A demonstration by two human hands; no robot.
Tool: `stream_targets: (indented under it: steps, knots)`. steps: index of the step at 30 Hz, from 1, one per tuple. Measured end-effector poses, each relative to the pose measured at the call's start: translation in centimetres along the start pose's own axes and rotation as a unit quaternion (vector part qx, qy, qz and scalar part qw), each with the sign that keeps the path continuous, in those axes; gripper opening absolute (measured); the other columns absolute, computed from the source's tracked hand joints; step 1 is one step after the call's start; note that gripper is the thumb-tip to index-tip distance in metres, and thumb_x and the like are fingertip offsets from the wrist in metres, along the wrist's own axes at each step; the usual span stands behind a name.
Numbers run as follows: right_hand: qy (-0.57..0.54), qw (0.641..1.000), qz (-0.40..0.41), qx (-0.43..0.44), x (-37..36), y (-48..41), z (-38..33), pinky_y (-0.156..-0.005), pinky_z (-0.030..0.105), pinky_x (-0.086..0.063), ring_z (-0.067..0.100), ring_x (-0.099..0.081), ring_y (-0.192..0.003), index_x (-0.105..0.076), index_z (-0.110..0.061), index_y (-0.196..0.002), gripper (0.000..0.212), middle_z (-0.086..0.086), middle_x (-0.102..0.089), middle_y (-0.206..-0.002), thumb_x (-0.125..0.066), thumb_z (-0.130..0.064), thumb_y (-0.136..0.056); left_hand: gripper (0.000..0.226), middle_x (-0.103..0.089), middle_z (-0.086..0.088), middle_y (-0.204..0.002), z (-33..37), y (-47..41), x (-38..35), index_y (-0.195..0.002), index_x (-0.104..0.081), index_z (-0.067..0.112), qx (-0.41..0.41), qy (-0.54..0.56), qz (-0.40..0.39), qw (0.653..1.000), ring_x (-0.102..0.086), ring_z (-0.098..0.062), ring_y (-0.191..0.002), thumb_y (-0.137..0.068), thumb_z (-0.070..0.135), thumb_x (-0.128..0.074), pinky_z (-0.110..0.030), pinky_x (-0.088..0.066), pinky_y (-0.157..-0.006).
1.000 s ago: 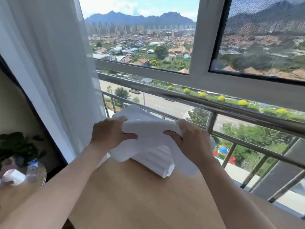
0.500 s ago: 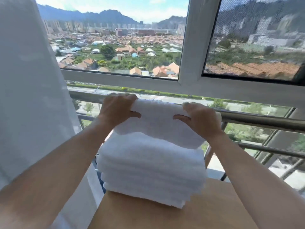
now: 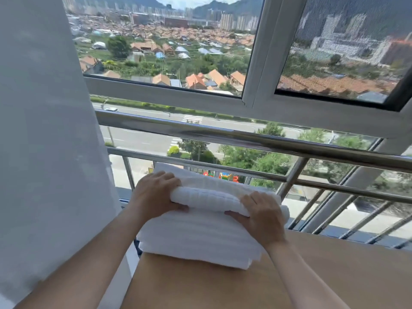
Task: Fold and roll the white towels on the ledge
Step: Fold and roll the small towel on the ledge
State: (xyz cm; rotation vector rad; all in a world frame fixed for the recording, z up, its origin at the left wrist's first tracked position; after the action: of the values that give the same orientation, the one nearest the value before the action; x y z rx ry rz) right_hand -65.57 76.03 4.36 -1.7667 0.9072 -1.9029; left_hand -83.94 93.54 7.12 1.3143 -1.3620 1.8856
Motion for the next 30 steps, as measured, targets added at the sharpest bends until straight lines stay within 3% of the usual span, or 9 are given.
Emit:
stream_targets:
  steps: [5,8,10,13,15,19,22,26,30]
  knots:
    - [-0.019,0.997,-0.056,-0.049,0.6,0.1,0.6,-0.073,0.039,-0.046,0.025,-0.058,-0.077,-0.067,-0.020,-0.091,0.060,-0.002,-0.059,-0.081,-0.051,-0.077,-0.082,0.075,-0.062,0.004,-0.097,-0.3,0.9,-0.9,-0.092,-0.063,0.019,0.060,0.021,-0.053,0.997,-0.057,-0.024,-0.100,-0.052,0.082,-0.074,-0.038,-0.041,-0.081]
    - [-0.033,0.993,-0.071,-0.087,1.3,0.8,1.5,-0.079,0.039,-0.045,0.024,-0.058,-0.084,-0.069,-0.021,-0.092,0.065,-0.003,-0.061,-0.085,-0.035,-0.076,-0.091,0.083,-0.060,0.009,-0.107,-1.2,1.8,-1.6,-0.092,-0.063,0.028,0.111,0.053,-0.069,0.990,-0.052,-0.021,-0.110,-0.055,0.100,-0.043,-0.040,-0.038,-0.093]
    - [-0.057,0.981,-0.076,-0.167,1.8,1.5,3.2,-0.078,0.036,-0.039,0.025,-0.058,-0.090,-0.069,-0.023,-0.091,0.059,-0.004,-0.059,-0.087,-0.029,-0.066,-0.097,0.079,-0.060,0.009,-0.118,-2.5,2.2,-1.9,-0.092,-0.068,0.033,0.169,0.107,-0.045,0.979,-0.052,-0.023,-0.115,-0.065,0.098,-0.033,-0.044,-0.037,-0.100]
    - [-0.049,0.923,-0.134,-0.356,1.1,3.0,6.9,-0.087,0.040,-0.036,0.029,-0.052,-0.107,-0.061,-0.026,-0.095,0.032,-0.003,-0.053,-0.100,-0.045,-0.053,-0.094,0.048,-0.057,0.001,-0.132,-4.8,2.2,-2.0,-0.100,-0.071,0.030,0.269,0.138,0.014,0.953,-0.048,-0.028,-0.127,-0.078,0.073,-0.061,-0.041,-0.031,-0.107]
    - [-0.062,0.873,-0.193,-0.444,0.3,4.1,8.2,-0.094,0.042,-0.037,0.034,-0.048,-0.116,-0.056,-0.024,-0.107,0.031,0.005,-0.049,-0.118,-0.053,-0.051,-0.091,0.042,-0.055,-0.004,-0.135,-5.7,2.1,-2.5,-0.105,-0.069,0.028,0.309,0.161,0.012,0.937,-0.045,-0.026,-0.133,-0.079,0.060,-0.073,-0.037,-0.026,-0.111]
    - [-0.129,0.823,-0.221,-0.508,-0.4,4.7,8.3,-0.100,0.044,-0.041,0.041,-0.046,-0.121,-0.046,-0.023,-0.128,0.049,0.015,-0.040,-0.132,-0.058,-0.053,-0.091,0.042,-0.061,-0.003,-0.122,-6.1,1.8,-2.8,-0.104,-0.067,0.033,0.356,0.184,-0.023,0.916,-0.057,-0.026,-0.116,-0.074,0.059,-0.077,-0.035,-0.044,-0.099]
    - [-0.154,0.799,-0.227,-0.536,-0.8,5.2,8.2,-0.101,0.044,-0.042,0.043,-0.045,-0.122,-0.037,-0.028,-0.134,0.059,0.021,-0.043,-0.131,-0.059,-0.057,-0.088,0.031,-0.068,0.002,-0.110,-6.2,1.8,-2.4,-0.093,-0.063,0.038,0.396,0.214,-0.017,0.893,-0.061,-0.021,-0.098,-0.072,0.051,-0.081,-0.029,-0.045,-0.080]
    - [-0.196,0.809,-0.176,-0.526,-0.4,4.6,8.1,-0.099,0.041,-0.044,0.039,-0.051,-0.117,-0.043,-0.023,-0.130,0.045,0.021,-0.049,-0.129,-0.061,-0.043,-0.094,0.026,-0.069,0.009,-0.097,-6.1,1.8,-1.8,-0.088,-0.064,0.038,0.418,0.233,0.001,0.878,-0.057,-0.016,-0.085,-0.070,0.044,-0.082,-0.028,-0.041,-0.074]
    - [-0.197,0.874,-0.049,-0.442,1.8,2.1,8.1,-0.090,0.037,-0.043,0.030,-0.054,-0.107,-0.054,-0.017,-0.118,0.021,0.012,-0.054,-0.119,-0.058,-0.022,-0.098,0.020,-0.065,0.016,-0.086,-6.3,0.9,-0.4,-0.085,-0.068,0.037,0.407,0.299,0.075,0.859,-0.064,-0.018,-0.089,-0.073,0.039,-0.084,-0.031,-0.046,-0.075]
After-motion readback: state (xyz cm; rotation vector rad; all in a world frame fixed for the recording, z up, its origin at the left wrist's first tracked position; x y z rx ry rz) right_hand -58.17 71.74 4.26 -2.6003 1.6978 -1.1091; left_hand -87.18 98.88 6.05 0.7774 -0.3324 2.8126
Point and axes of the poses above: each hand's wrist, its own y-axis away from the middle knuckle, its own x-axis out of the back of the hand, z = x × y, the point moved 9 cm from there along -y, towards the middle knuckle
